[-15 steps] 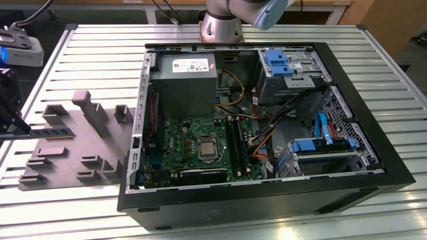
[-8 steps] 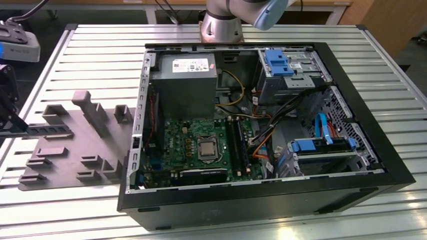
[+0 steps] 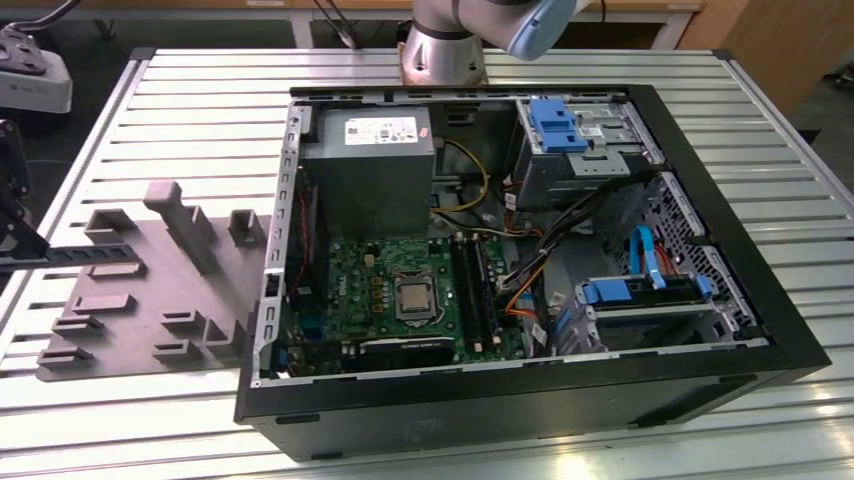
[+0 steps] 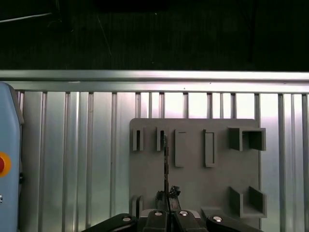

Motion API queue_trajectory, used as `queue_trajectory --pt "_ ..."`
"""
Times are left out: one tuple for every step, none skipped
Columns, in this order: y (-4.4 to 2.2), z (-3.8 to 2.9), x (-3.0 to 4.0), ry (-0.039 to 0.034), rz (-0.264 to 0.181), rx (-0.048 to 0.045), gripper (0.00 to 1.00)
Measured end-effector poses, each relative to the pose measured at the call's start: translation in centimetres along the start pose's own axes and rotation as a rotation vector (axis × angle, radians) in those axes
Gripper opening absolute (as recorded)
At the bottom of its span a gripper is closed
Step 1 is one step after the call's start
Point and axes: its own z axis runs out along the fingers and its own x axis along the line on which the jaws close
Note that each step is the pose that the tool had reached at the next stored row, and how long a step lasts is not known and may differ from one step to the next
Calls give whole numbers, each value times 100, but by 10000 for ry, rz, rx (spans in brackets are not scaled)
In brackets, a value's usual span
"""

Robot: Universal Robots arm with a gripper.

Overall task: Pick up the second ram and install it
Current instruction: 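Pick up the second ram and move it above second insertion slot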

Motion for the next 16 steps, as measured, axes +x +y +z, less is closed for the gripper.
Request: queue_trajectory --pt "0 -12 0 0 0 0 11" --pt "1 -24 0 -2 0 2 11" --pt "1 -35 0 -2 0 2 11" --pt "2 -47 0 -2 1 3 11" --pt "2 -59 0 -2 1 1 11" --pt "2 -69 1 -3 0 3 11" --pt "3 -80 0 -4 1 3 11" --pt "3 -91 1 -4 0 3 11" --pt "3 -102 1 -4 1 3 11" --pt "4 -112 1 -5 1 4 11" --pt "4 -120 1 -5 0 4 11" --pt "4 -127 1 -6 0 5 11" --pt "4 -136 1 -6 0 5 11" --pt "5 -145 1 -5 1 4 11" --pt "5 -152 1 -7 1 5 11" --pt "5 -161 1 -7 0 5 11"
